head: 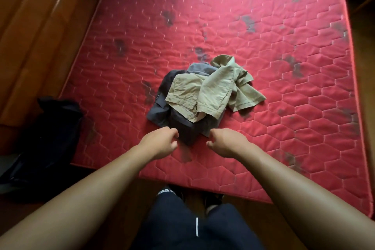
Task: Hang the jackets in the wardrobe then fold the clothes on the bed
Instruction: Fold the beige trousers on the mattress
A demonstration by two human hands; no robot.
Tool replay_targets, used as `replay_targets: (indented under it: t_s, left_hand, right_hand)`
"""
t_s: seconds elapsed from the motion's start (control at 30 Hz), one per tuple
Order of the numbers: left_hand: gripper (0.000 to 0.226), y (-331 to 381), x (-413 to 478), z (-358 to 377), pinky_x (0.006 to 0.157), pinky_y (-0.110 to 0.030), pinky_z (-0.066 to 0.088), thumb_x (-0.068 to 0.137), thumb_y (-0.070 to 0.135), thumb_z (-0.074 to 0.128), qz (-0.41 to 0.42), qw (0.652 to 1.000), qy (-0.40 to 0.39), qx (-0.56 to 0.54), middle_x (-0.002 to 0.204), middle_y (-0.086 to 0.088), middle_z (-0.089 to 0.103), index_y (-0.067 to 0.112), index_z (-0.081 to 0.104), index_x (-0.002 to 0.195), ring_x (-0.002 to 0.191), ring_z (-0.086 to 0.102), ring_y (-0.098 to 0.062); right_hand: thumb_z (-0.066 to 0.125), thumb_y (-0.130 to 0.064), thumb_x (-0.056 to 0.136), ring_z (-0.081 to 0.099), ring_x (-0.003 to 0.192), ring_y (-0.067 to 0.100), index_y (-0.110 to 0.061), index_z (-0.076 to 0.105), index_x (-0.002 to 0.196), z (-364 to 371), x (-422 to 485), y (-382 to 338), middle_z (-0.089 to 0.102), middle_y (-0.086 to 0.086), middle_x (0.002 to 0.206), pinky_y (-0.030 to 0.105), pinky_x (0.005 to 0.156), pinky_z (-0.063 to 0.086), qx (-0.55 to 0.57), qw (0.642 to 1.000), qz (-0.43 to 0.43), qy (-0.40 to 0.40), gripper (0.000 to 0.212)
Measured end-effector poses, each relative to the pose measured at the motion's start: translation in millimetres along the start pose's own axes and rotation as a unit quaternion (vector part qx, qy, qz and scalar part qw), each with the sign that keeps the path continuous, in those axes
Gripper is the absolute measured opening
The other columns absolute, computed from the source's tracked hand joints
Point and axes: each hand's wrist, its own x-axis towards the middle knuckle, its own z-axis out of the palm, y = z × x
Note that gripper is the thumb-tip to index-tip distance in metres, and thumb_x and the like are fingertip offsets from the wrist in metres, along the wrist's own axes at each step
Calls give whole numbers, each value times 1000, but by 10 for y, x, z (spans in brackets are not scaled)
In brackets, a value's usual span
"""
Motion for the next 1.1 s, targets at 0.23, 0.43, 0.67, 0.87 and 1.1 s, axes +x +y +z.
replay_targets:
  t_s: [0.23, 0.43, 0.67, 0.87, 1.1]
  left_hand:
    - [37, -196, 1025, 261, 90, -43, 52, 95, 37, 46, -8, 999, -39, 25, 125, -2, 55, 28, 54, 131, 114, 60, -27]
    - [40, -544, 2006, 639, 93, -48, 50, 95, 32, 49, -12, 997, -53, 56, 134, -8, 46, 23, 52, 135, 121, 50, -32]
    - [37, -904, 3089, 1064, 107, -53, 38, 92, 29, 55, 19, 986, 15, 164, 166, -15, -8, 26, 59, 129, 153, -3, -34]
    - [34, -1082, 3620, 1293, 118, -53, 24, 93, 27, 54, 64, 971, -19, 231, 164, -15, -22, 29, 63, 126, 153, -13, -34]
    - [67, -1161, 3475, 1178, 120, -46, 25, 97, 32, 48, 108, 959, 10, 261, 165, -3, 18, 10, 25, 156, 154, 7, -22]
  right_hand:
    - [46, -42, 96, 62, 111, 34, -21, 52, 103, 273, 870, 350, 65, 14, 120, 37, 74, 43, 12, 999, 33, -27, 24]
    - [46, -45, 97, 58, 113, 36, -17, 55, 115, 669, 1759, 531, 57, 13, 120, 44, 85, 50, 5, 998, 50, -29, 34]
    - [45, -44, 100, 6, 150, 41, -33, 59, 123, 1092, 2631, 700, 5, 18, 162, 53, 109, 32, -132, 986, 37, 97, 29]
    - [31, -24, 103, 4, 154, 34, -14, 51, 135, 1349, 2892, 878, -3, 13, 167, 62, 115, 24, -147, 986, 60, 56, 39]
    - [64, -3, 79, 60, 85, 36, -7, 60, 87, 1102, 2691, 911, 58, 12, 91, 47, 77, 42, -111, 972, 17, 208, 9]
